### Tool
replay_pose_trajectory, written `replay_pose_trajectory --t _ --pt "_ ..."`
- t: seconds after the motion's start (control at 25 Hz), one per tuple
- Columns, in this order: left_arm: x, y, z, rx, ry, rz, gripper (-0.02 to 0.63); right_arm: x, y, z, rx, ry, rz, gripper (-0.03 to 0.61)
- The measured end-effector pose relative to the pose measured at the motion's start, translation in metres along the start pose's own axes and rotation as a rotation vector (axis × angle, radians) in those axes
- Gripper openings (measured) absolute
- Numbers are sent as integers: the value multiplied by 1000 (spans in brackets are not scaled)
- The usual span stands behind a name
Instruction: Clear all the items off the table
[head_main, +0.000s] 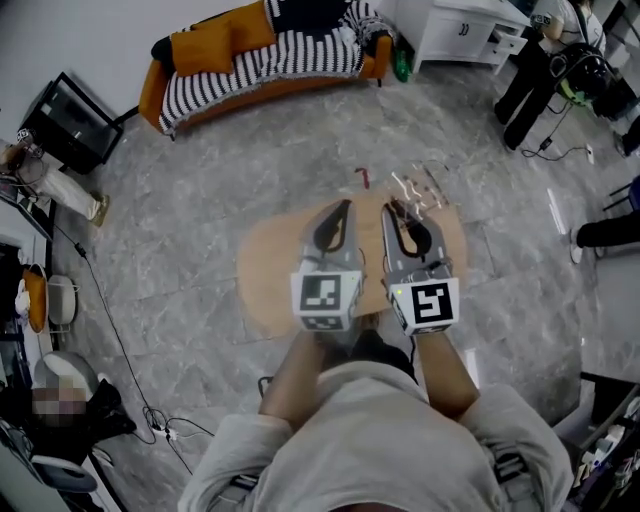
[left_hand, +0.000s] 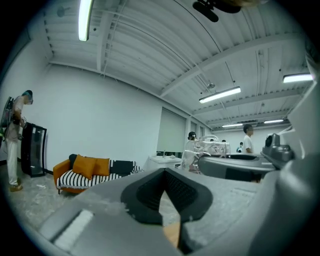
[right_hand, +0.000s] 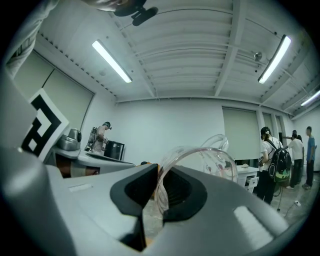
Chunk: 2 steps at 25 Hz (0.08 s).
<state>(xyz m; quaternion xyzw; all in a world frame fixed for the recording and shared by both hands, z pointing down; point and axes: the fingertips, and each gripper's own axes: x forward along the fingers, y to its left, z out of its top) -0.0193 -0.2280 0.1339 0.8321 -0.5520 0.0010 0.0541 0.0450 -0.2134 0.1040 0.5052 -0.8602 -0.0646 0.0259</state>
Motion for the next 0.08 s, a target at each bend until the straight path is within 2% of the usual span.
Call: replay_pose_trajectory --t 0.08 --pt "3 1 13 8 -26 -8 21 5 1 16 -1 -28 -4 41"
